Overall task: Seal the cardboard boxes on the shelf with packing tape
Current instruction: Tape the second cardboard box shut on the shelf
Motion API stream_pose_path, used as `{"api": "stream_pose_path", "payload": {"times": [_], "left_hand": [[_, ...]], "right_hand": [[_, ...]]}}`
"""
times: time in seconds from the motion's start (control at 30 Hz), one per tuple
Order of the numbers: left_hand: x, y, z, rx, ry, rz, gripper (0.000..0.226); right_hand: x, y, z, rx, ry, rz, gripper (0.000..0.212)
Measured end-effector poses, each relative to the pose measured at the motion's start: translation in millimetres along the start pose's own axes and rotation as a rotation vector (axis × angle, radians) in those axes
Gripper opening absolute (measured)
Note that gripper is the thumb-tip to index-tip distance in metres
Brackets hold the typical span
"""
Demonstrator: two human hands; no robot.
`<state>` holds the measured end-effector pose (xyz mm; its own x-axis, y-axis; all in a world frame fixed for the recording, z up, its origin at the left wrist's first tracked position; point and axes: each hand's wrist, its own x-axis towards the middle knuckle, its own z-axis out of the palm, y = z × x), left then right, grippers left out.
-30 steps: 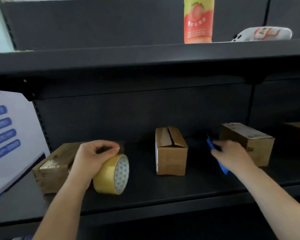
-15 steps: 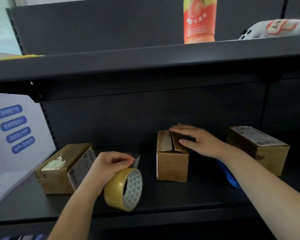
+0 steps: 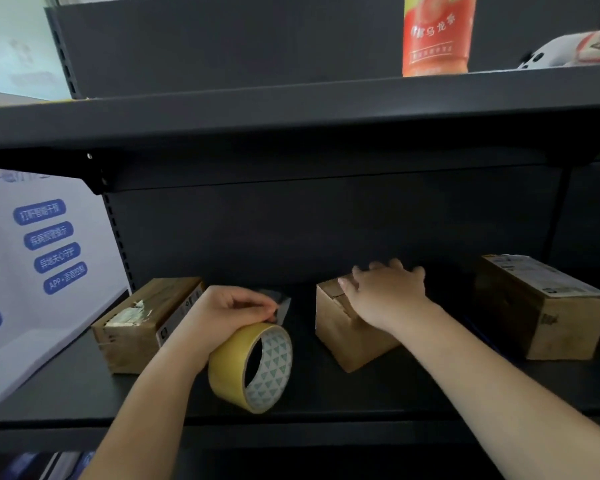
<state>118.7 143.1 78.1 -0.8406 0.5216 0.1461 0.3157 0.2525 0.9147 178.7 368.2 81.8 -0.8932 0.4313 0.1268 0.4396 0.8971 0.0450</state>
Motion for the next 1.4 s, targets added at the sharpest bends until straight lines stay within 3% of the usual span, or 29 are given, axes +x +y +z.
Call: {"api": "stream_pose_path", "payload": {"times": [0.1,0.33,0.47,0.57,0.7,0.83,0.97,1.07,1.17,1.23,1.33,1.4], "left_hand": [[6.8,9.3,-4.9,0.065,-0.065,0.000,0.015],[31.2,39.5,-12.0,0.348,-0.300,0.003,0.017],[36.1,54.8,-9.9,0.379,-0.359,0.055,0.016],[35.6,58.3,-5.8,0.368,-0.365,0.109,0.015],[35.6,53.1,-5.7,0.396,-0.358,0.130,0.016],[40.1,44.9,-7.6,0.390,-0.279,0.113,0.013],[46.0,35.2,-20.1,0.131,-0.182,0.032,0.050],[42.7,20.9,-29.0,-0.270,-0.170,-0.044,0.049],[38.3,-1.7,-28.7,-0.604,-0.317,-0.046,0.069],[35.1,-14.8,-24.0,-0.691,-0.420,-0.013,0.078],[33.9,-24.0,-16.6,-0.732,-0.453,0.039,0.068],[34.8,-26.4,-15.6,-0.651,-0.462,0.167,0.040]], "right_hand": [[-8.6,-9.7,-6.0,-0.127,0.067,0.040,0.069],[-14.0,-12.3,-17.0,-0.092,0.077,0.142,0.074],[-20.9,-11.4,-37.7,0.195,0.307,-0.169,0.073],[-28.6,-27.7,-47.4,0.710,0.099,-0.361,0.064],[-20.6,-36.7,-41.6,0.669,0.092,-0.427,0.033],[-15.9,-45.7,-40.5,0.583,0.138,-0.478,0.030],[-6.9,-51.3,-47.1,0.727,0.200,-0.486,0.029],[-1.6,-47.7,-50.8,1.005,0.160,-0.415,0.031],[1.7,-49.5,-57.8,1.123,0.103,-0.409,0.031],[3.1,-53.7,-64.0,1.136,0.083,-0.429,0.033],[3.9,-58.6,-73.0,1.117,0.053,-0.459,0.032],[5.2,-56.5,-79.3,1.137,0.018,-0.456,0.030]]}}
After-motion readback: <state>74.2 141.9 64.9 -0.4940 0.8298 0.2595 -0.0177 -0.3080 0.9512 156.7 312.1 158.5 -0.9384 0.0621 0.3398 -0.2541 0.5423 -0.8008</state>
